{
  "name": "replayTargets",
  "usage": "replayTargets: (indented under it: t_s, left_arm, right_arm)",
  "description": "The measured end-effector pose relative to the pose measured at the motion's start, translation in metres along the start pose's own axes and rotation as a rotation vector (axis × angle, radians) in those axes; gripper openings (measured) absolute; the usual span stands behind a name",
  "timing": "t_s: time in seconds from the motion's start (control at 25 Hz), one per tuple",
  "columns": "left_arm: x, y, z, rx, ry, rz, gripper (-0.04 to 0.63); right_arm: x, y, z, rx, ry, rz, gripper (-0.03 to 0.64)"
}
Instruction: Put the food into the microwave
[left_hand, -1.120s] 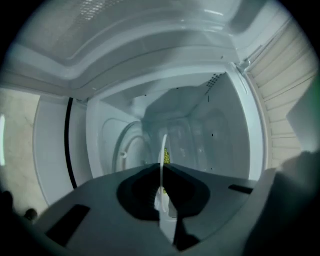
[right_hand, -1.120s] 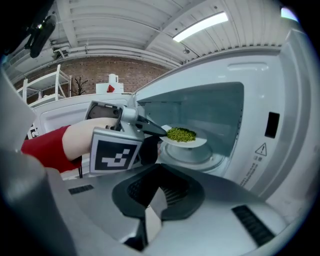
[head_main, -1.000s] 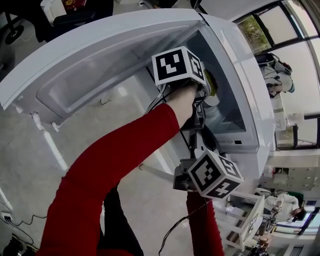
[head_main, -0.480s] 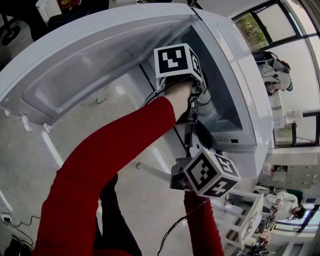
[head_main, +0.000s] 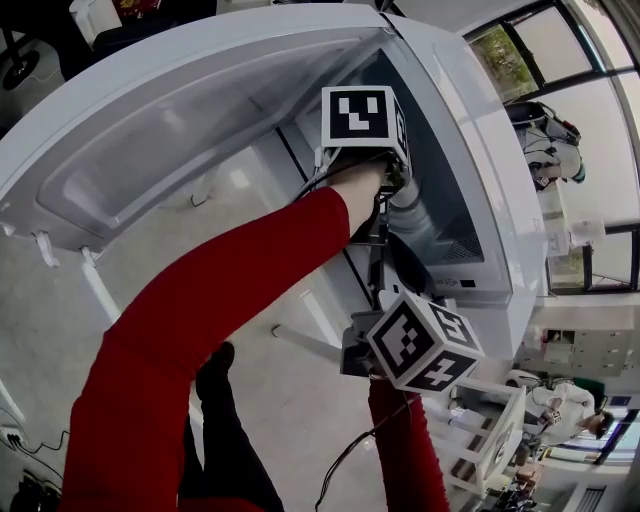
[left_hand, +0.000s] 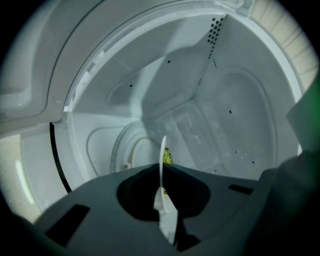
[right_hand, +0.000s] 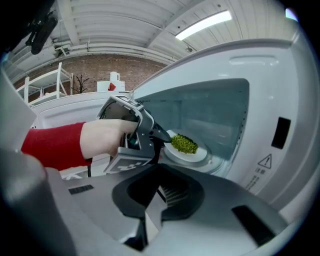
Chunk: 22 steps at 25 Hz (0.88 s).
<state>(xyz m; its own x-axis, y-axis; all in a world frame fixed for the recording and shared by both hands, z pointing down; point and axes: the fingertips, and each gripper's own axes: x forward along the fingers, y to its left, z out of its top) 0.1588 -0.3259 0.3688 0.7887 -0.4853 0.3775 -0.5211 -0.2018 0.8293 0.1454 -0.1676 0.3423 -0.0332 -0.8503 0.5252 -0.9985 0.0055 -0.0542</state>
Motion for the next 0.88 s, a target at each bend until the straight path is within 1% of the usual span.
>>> replayTargets:
  t_s: [0.08, 0.2, 0.28, 0.48, 0.64, 0.88]
  left_arm:
    - [0.0006, 0.0011, 0.0044, 0.05, -0.015, 0.019, 0.021]
    - [-0.0005, 0.0007, 0.0002, 0.129, 0.02, 0.054, 0.033]
    - [-0.0001, -0.0008, -0.0021, 0.163, 0.039, 0.065, 0.04]
    - [0.0023, -0.0016, 0.0006, 0.227, 0.045, 0.094, 0.049]
    - [0.0038, -0.0038, 0.0015, 0.322, 0.046, 0.119, 0.064]
    - [0.0052, -0.0054, 0.0043, 0.418, 0.034, 0.146, 0.071]
  right_arm:
    - [0.0001, -0.001, -0.0002, 0.0, 0.002, -0.004, 0.014]
    - [0.0002, -0.0027, 0.001, -0.002, 0.004, -0.009, 0.014]
    - [0.0, -0.003, 0.0021, -0.002, 0.003, -0.009, 0.014]
    - [0.0002, -0.0007, 0.0031, -0.005, 0.006, -0.006, 0.014]
    - [0.0013, -0.0003, 0.0046, -0.001, 0.006, -0.004, 0.014]
    - [0.0019, -0.0006, 0.0062, -0.01, 0.011, -0.004, 0.014]
